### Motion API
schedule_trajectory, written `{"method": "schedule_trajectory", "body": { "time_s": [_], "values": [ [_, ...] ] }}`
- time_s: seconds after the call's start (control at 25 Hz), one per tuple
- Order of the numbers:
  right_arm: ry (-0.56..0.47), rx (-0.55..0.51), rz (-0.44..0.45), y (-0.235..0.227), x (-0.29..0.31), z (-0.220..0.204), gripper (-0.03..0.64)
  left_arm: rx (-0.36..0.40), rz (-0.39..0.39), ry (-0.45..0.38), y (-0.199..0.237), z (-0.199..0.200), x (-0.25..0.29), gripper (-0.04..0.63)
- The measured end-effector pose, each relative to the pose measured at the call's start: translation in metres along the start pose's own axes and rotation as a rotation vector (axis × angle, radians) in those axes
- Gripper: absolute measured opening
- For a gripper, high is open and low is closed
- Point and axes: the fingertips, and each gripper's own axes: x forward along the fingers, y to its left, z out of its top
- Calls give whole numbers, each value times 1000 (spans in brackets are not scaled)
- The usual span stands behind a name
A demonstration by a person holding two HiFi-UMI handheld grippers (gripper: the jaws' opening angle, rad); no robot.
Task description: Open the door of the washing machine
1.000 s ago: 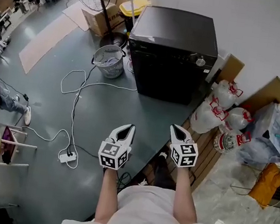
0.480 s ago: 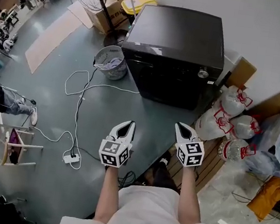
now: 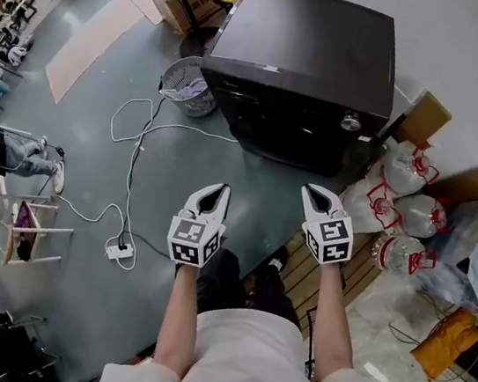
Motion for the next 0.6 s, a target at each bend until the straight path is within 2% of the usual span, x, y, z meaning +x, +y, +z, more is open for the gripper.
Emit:
{"method": "schedule_trajectory", "body": {
  "time_s": [0.2,0.48,0.6],
  "values": [
    [32,-84,66,9,25,3,0,18,0,15,17,-4,20,58],
    [118,-216,56,1,67,-1,2,39,-51,36,46,-15,66,58],
    [149,-242,65,4,85,-1,2,4,-79,20,58,-24,86,58]
  ]
}}
